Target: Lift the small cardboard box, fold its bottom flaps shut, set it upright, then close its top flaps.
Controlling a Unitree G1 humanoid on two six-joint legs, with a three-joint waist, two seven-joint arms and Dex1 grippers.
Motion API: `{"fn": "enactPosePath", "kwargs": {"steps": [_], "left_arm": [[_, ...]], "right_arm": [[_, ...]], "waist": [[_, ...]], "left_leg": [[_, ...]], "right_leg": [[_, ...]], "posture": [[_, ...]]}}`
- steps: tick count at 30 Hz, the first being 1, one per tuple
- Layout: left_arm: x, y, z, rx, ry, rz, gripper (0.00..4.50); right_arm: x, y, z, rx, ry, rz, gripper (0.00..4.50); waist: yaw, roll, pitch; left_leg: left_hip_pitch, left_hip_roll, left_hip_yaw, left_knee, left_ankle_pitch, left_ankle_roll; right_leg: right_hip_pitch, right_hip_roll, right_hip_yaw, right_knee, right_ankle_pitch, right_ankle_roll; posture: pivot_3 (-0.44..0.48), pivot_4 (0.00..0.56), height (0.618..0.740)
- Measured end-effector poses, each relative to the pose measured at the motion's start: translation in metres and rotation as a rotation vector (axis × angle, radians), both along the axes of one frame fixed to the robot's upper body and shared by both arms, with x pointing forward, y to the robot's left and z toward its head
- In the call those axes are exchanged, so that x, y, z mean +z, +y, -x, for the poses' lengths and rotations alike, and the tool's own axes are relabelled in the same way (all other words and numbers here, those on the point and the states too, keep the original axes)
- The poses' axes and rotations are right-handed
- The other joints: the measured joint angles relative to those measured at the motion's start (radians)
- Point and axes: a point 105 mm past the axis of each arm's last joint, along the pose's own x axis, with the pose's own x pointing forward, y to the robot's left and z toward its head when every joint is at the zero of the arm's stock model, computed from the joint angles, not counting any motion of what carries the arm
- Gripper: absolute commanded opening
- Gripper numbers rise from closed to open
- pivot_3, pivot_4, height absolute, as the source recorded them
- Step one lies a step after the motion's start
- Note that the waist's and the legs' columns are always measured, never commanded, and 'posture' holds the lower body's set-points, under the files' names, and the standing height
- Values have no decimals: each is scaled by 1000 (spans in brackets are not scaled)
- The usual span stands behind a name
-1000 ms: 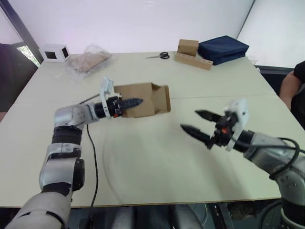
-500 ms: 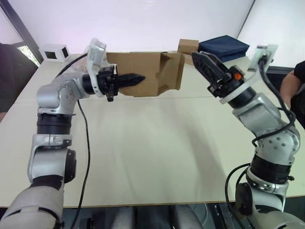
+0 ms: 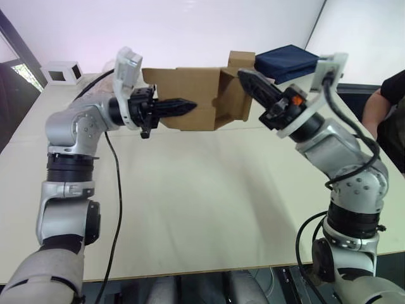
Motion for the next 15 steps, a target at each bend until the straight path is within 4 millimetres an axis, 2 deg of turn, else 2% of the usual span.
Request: {"fn": "enactPosePath", "kwargs": {"steps": [15], "left_arm": [[4, -5, 8, -18, 7, 22, 0]], "right_arm": [[-12, 25, 2, 83, 23, 16, 62]], "waist": [[-9, 0, 0]], "left_leg": [[0, 0, 0, 0, 0, 0]], "right_leg": [[0, 0, 0, 0, 0, 0]], "posture": [[0, 150, 740]]}}
